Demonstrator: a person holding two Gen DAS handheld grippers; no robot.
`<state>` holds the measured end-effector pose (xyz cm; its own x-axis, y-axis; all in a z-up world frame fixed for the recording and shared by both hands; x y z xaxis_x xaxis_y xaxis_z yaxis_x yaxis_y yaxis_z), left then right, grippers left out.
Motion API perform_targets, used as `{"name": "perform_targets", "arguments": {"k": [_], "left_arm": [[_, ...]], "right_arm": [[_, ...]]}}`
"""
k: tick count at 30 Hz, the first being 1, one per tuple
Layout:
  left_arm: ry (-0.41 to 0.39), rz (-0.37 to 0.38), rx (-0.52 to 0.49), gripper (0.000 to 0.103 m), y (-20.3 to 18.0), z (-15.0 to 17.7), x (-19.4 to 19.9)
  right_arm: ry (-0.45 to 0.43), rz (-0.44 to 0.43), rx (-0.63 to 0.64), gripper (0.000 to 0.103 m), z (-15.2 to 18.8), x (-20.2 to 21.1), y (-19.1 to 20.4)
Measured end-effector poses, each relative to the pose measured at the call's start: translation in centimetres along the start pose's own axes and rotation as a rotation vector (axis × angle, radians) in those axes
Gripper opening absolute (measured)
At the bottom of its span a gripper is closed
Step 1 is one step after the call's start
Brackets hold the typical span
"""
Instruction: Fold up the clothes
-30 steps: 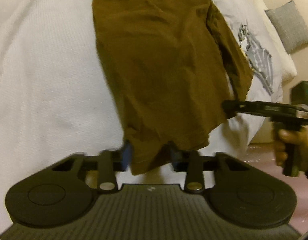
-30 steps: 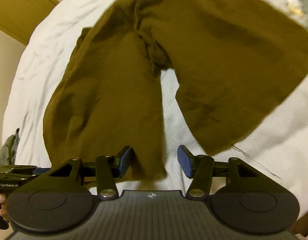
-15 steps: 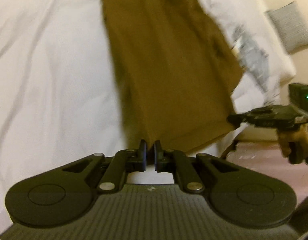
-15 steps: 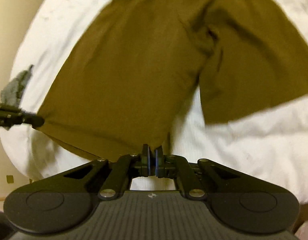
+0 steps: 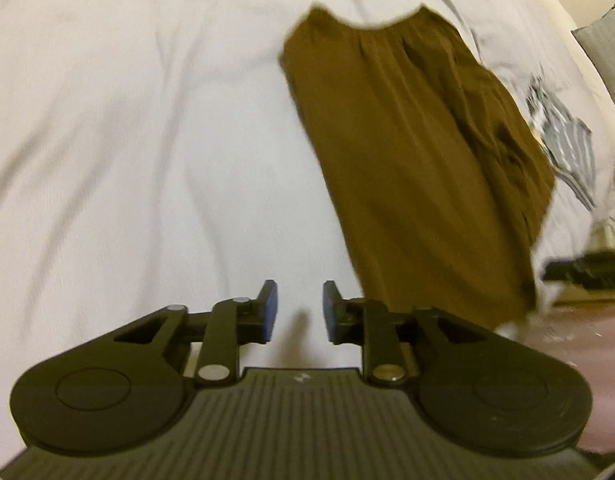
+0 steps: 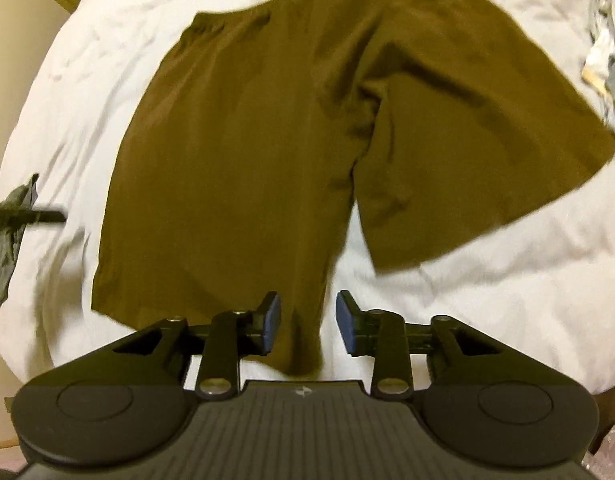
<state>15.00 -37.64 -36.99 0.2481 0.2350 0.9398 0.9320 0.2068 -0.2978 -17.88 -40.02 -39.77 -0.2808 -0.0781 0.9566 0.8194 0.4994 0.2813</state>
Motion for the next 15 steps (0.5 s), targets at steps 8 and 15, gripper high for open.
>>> {"name": "perform_targets", "arguments": {"k": [8,15], "left_arm": [[-0.123,-0.091,-0.152,0.038,-1.4,-14.3,-4.5],[-0.101,-0.137,-0.236,0.043,-2.4,-21.1,-9.6]], "right_arm": [[-0.01,0.015,-0.044,0.048,0.2,0.8,-3.5],[-0.028,0.028,-0.169,0.052,1.7,1.0,-8.0]]}}
Point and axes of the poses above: each gripper's, at about its wrist camera, not at the fingertips, and x roughly against the way its jaws point, y to its left, z to its underside, the point moved 8 cm from there along -x, roughly the way its jaws point, and after that the axes turned 7 degrees about y, right-handed, at the moved point
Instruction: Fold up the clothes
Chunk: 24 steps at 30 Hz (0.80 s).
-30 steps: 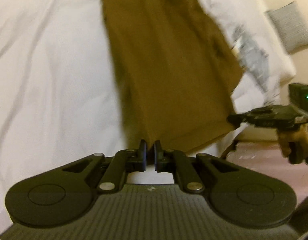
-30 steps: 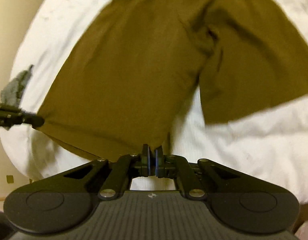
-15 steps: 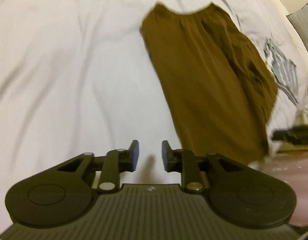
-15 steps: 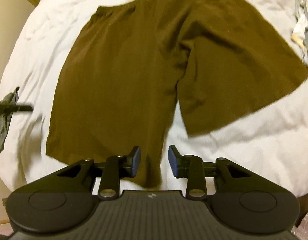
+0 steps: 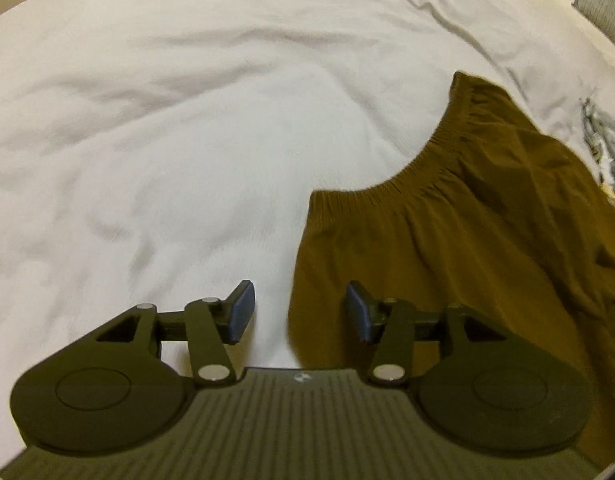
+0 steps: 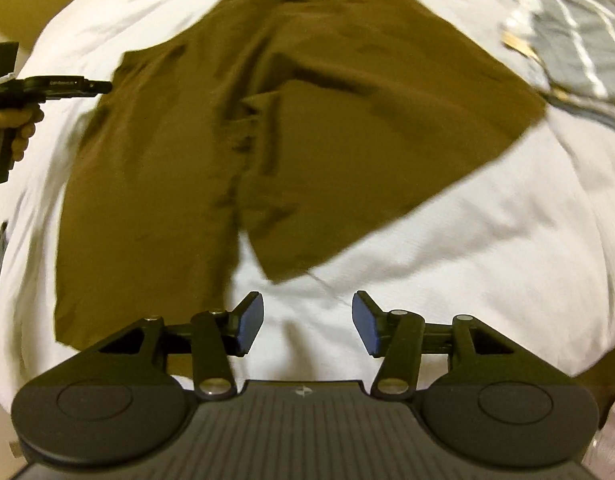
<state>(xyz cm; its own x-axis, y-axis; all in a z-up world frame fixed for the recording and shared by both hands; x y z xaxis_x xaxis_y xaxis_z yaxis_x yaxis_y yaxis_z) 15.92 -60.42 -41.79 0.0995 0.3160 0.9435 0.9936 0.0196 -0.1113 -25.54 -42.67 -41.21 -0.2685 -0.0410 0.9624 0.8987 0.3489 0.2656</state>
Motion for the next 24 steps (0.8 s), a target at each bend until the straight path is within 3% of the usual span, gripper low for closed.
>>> {"name": "perform_targets", "arguments": {"k": [1,2,3,8,11,12,14,19,24], "left_arm": [[0.014,0.005,-0.006,0.032,0.0,-0.3,-0.7],[0.024,0.011,-0.013,0.009,0.0,-0.6,-1.2],[0.026,0.02,-0.022,0.003,0.0,-0.8,-1.4],[0.004,-0.02,-0.031,0.005,2.0,-2.7,-1.2],[-0.003,-0.059,0.048,0.006,4.2,-3.0,-0.4],[-0.013,-0.04,0.087,0.007,5.0,-2.9,0.3],[-0.041,0.001,0.153,0.018,6.2,-2.2,2.0],[-0.038,0.06,0.18,0.022,6.8,3.1,5.7],[0.007,0.164,0.226,0.026,4.9,9.6,7.0]], "right_arm": [[-0.001,0.003,-0.012,0.053,0.2,-0.1,-0.4],[-0.002,0.006,-0.024,0.053,0.3,-0.1,-0.7],[-0.005,0.008,-0.033,0.053,0.4,-0.1,-0.9],[-0.022,0.016,-0.042,0.053,0.6,0.3,-1.1],[-0.034,0.017,-0.002,0.053,0.4,0.6,0.3],[-0.039,0.019,0.026,0.053,0.4,0.7,1.1],[-0.053,0.023,0.115,0.053,0.5,0.9,3.8],[-0.083,0.03,0.385,0.054,2.2,0.1,12.3],[-0.075,0.032,0.63,0.054,5.7,-2.4,20.4]]}}
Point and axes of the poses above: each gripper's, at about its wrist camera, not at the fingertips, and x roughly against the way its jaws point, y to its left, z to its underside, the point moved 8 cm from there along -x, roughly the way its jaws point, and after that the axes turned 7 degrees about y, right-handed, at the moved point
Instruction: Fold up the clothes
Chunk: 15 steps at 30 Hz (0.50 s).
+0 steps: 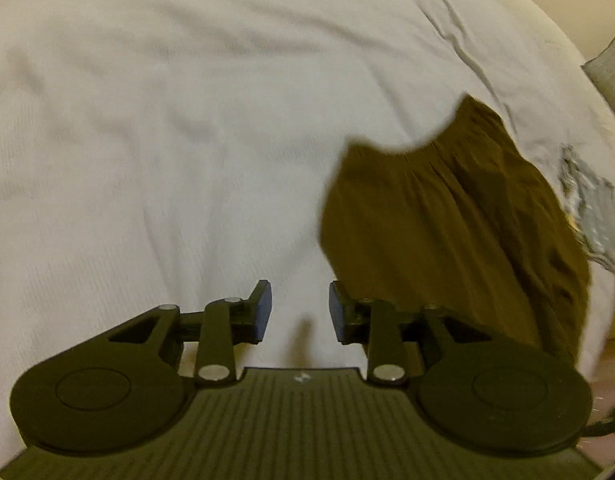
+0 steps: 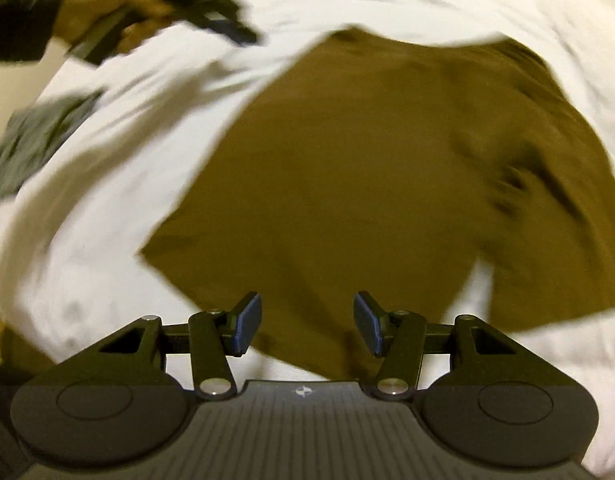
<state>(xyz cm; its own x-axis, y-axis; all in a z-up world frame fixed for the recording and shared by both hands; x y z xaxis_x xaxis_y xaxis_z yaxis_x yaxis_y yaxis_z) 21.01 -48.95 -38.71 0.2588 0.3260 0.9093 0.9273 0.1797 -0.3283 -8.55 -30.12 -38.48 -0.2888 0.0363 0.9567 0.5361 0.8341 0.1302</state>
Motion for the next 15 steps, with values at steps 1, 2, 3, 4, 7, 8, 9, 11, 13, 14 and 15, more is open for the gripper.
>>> {"name": "perform_targets", "arguments": {"k": [1,2,3,4,7,8,9,11,13,14,15], "left_arm": [[0.012,0.026,0.015,0.027,-0.3,1.2,-0.2],[0.025,0.052,0.028,0.028,-0.7,2.3,-0.4],[0.041,0.076,0.033,0.029,-1.3,3.4,-0.9],[0.054,0.095,0.034,0.032,-1.9,4.1,-1.4],[0.068,0.123,0.021,0.04,-3.5,5.1,-3.1],[0.067,0.125,0.025,0.04,-3.7,5.1,-3.5],[0.067,0.129,0.031,0.04,-3.9,5.0,-3.8],[0.064,0.141,0.046,0.038,-4.1,4.6,-4.1],[0.064,0.146,0.041,0.031,-4.3,4.2,-4.2],[0.065,0.146,0.035,0.024,-4.4,4.0,-4.3],[0.067,0.147,0.028,0.021,-4.5,3.8,-4.3]], "right_arm": [[-0.001,0.0,0.045,0.054,-0.2,-0.4,1.7],[-0.002,0.001,0.09,0.055,-0.5,-0.9,3.4],[-0.008,0.01,0.138,0.059,-0.7,-1.2,4.9],[-0.015,0.022,0.187,0.063,-0.9,-1.6,6.3],[-0.042,0.066,0.32,0.066,-1.8,-3.0,9.9],[-0.045,0.078,0.347,0.067,-2.0,-3.6,10.6],[-0.047,0.089,0.367,0.068,-2.2,-4.2,11.3],[-0.047,0.112,0.4,0.068,-2.5,-5.6,12.6],[-0.021,0.191,0.439,0.071,-2.5,-7.6,13.7],[-0.008,0.233,0.457,0.07,-2.4,-8.5,14.0],[-0.005,0.257,0.451,0.066,-2.4,-9.1,14.0]]}}
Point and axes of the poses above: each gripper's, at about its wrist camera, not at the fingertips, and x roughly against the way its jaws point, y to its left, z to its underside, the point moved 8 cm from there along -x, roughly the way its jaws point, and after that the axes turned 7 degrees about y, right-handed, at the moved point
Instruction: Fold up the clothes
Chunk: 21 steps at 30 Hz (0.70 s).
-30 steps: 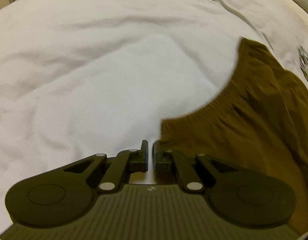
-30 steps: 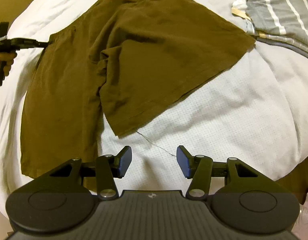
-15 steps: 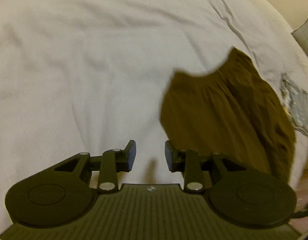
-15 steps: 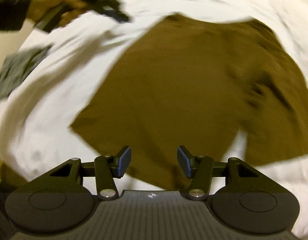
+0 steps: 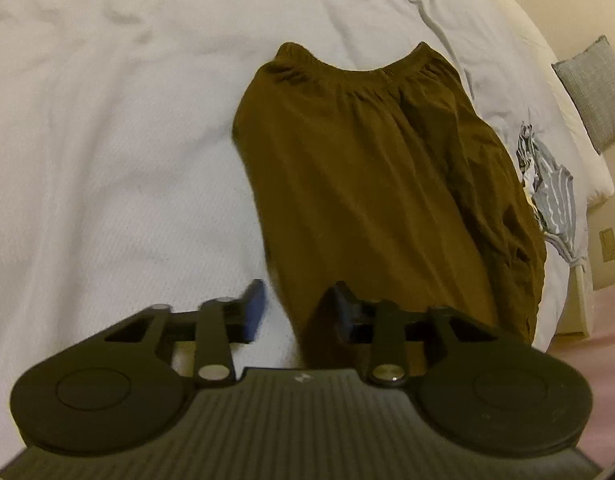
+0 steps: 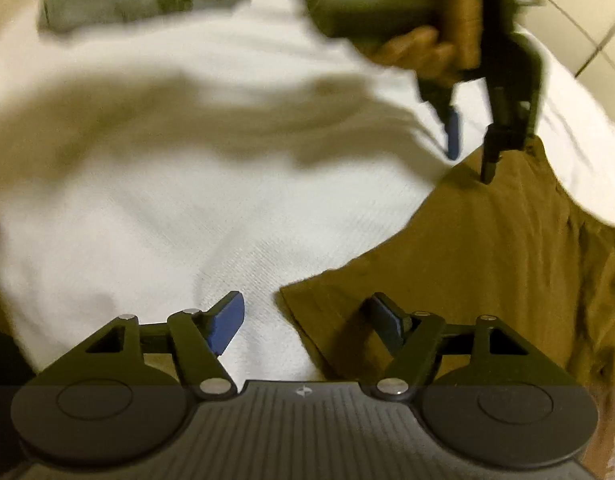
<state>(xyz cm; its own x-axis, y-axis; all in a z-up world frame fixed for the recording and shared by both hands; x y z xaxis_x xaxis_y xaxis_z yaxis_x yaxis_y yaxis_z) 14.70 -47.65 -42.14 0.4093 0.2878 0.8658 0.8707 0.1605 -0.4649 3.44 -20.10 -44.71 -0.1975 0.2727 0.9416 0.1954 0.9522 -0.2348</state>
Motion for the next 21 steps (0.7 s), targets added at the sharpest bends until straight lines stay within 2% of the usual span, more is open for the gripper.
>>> {"name": "perform_targets", "arguments": {"k": [2,3,4,5,7,11,15,16,17,19,21], "left_arm": [[0.008,-0.005,-0.026,0.001,-0.1,0.0,-0.1],[0.008,-0.009,-0.045,0.001,-0.3,0.0,0.0],[0.0,-0.013,-0.062,0.0,-0.4,-0.1,0.3],[-0.008,-0.016,-0.08,0.0,-0.6,-0.2,0.6],[-0.027,-0.023,-0.114,0.0,-0.8,-0.2,1.4],[-0.071,-0.047,-0.154,0.0,-0.1,0.1,3.9],[-0.048,-0.067,-0.115,0.001,1.5,0.4,3.3],[-0.045,-0.07,-0.109,0.001,1.5,0.3,3.1],[-0.044,-0.077,-0.105,0.001,1.5,0.3,3.1],[-0.053,-0.106,-0.103,0.002,1.1,0.1,3.5],[-0.068,-0.139,-0.107,0.005,0.6,0.1,4.2]], "right_arm": [[0.007,0.021,-0.033,0.054,-0.1,-0.4,-0.1],[0.011,0.023,-0.049,0.039,-0.2,-0.3,-0.2],[0.015,0.026,-0.065,0.018,-0.2,-0.2,-0.3],[0.015,0.025,-0.08,0.007,-0.3,0.1,-0.4],[-0.005,-0.007,-0.114,0.007,-0.7,1.1,-0.6],[-0.088,-0.077,-0.105,0.007,-3.0,3.0,0.5],[-0.054,-0.141,-0.147,0.01,-3.8,1.9,0.5],[-0.041,-0.158,-0.164,0.018,-3.7,1.7,0.2],[-0.044,-0.164,-0.176,0.02,-3.3,2.2,-0.3],[-0.066,-0.164,-0.196,0.045,-2.2,3.8,-1.5],[-0.087,-0.164,-0.216,0.047,-1.0,5.4,-2.7]]}}
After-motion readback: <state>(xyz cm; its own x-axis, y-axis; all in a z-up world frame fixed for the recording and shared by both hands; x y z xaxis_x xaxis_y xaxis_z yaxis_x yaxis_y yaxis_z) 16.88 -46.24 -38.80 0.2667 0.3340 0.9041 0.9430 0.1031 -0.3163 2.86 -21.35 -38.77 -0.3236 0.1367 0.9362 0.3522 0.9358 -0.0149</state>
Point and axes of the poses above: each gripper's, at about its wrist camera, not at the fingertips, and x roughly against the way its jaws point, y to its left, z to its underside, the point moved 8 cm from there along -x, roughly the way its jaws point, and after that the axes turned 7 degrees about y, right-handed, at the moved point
